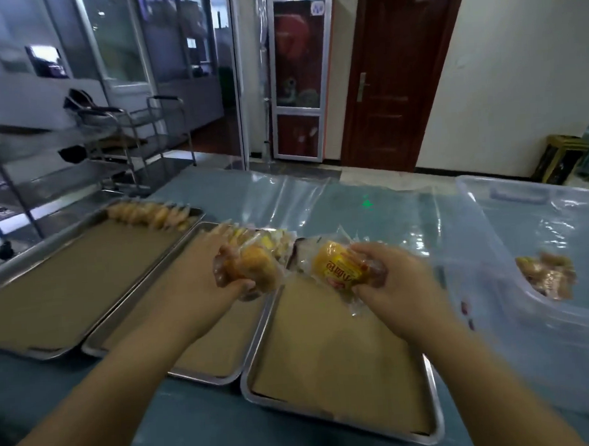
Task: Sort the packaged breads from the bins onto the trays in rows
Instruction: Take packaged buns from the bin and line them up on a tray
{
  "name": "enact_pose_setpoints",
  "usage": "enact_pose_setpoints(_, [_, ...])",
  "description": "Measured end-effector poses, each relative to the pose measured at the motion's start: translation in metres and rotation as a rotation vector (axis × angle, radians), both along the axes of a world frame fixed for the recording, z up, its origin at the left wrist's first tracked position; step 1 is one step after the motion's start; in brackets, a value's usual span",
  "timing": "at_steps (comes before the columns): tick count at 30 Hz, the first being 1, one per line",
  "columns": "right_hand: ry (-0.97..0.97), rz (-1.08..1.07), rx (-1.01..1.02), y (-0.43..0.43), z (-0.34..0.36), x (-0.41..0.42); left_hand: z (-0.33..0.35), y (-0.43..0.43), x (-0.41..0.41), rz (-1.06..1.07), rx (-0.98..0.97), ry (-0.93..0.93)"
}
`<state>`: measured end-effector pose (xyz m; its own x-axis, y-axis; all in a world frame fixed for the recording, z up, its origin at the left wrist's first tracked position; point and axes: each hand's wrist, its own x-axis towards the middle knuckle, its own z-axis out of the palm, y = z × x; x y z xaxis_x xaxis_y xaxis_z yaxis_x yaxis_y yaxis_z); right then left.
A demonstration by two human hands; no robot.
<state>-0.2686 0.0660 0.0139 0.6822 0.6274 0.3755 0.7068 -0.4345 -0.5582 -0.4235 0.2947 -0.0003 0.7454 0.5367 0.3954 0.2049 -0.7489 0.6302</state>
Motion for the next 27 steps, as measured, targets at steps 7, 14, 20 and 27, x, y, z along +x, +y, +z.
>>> enact_pose_setpoints(7, [0.153, 0.084, -0.037, 0.100, -0.050, -0.024, -0.051, 0.077, -0.034, 0.134, -0.259, 0.043])
enact_pose_setpoints(14, [0.249, 0.098, -0.038, 0.212, -0.092, -0.015, -0.081, 0.176, -0.042, 0.220, -0.316, -0.002])
enact_pose_setpoints(20, [0.296, 0.088, -0.089, 0.297, -0.104, -0.003, -0.095, 0.253, -0.033, 0.273, -0.351, -0.004])
enact_pose_setpoints(27, [0.251, 0.104, -0.161, 0.372, -0.106, 0.000, -0.118, 0.328, -0.019, 0.379, -0.355, 0.019])
